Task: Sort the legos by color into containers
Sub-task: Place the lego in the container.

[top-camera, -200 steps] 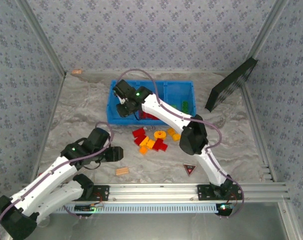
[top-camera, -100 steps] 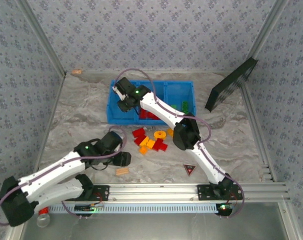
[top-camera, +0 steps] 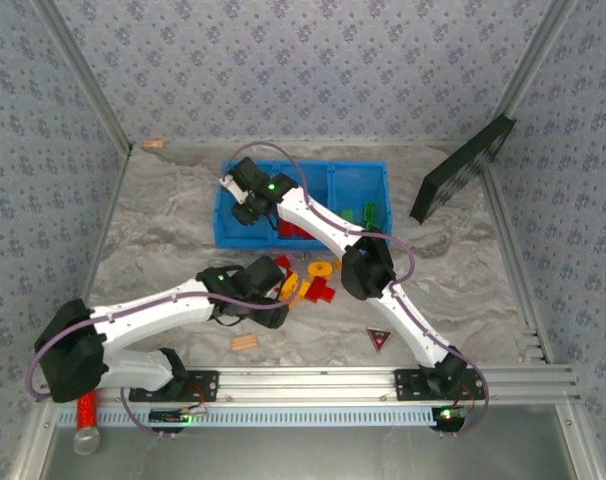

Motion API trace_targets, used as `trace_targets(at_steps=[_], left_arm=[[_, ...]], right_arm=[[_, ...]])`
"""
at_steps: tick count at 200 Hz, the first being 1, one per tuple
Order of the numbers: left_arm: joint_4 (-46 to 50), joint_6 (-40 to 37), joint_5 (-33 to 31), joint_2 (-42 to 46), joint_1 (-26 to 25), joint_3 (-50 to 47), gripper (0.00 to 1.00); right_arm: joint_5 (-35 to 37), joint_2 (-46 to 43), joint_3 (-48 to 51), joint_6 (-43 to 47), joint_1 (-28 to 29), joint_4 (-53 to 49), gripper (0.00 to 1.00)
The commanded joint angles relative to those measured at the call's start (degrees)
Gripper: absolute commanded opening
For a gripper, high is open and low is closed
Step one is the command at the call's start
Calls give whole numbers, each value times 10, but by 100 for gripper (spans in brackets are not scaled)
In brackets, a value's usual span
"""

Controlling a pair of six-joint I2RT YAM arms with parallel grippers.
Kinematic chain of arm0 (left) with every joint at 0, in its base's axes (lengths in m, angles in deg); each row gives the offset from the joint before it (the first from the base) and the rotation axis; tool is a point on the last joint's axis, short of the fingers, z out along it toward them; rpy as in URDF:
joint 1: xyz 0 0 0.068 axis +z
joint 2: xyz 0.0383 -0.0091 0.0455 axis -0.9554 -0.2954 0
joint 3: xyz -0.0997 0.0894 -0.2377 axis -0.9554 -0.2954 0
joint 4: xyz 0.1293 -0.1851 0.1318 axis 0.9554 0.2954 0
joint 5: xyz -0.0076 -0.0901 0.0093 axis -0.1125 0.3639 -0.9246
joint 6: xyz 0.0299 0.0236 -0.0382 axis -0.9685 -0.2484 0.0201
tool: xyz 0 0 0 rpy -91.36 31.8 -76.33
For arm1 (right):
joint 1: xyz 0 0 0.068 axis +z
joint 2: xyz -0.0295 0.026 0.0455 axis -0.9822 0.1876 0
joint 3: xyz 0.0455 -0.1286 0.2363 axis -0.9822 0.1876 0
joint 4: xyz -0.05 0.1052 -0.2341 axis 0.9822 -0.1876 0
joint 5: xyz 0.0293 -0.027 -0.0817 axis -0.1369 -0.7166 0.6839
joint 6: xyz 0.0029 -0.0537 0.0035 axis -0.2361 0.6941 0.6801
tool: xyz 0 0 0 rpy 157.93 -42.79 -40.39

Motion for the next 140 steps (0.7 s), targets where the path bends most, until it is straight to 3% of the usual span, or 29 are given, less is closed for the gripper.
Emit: trace_targets(at_steps=[1,56,140], left_arm=[[-11,-27,-18,-21,-6,24,75],[-41,-28,-13,-78,-13,45,76],[-80,-47,-7,-142,-19,65,76]], right_arm=[[-7,7,15,14,-3,-6,35],[-12,-5,30,15,-7,4,46],[-34,-71,64,12,-10,20,46]])
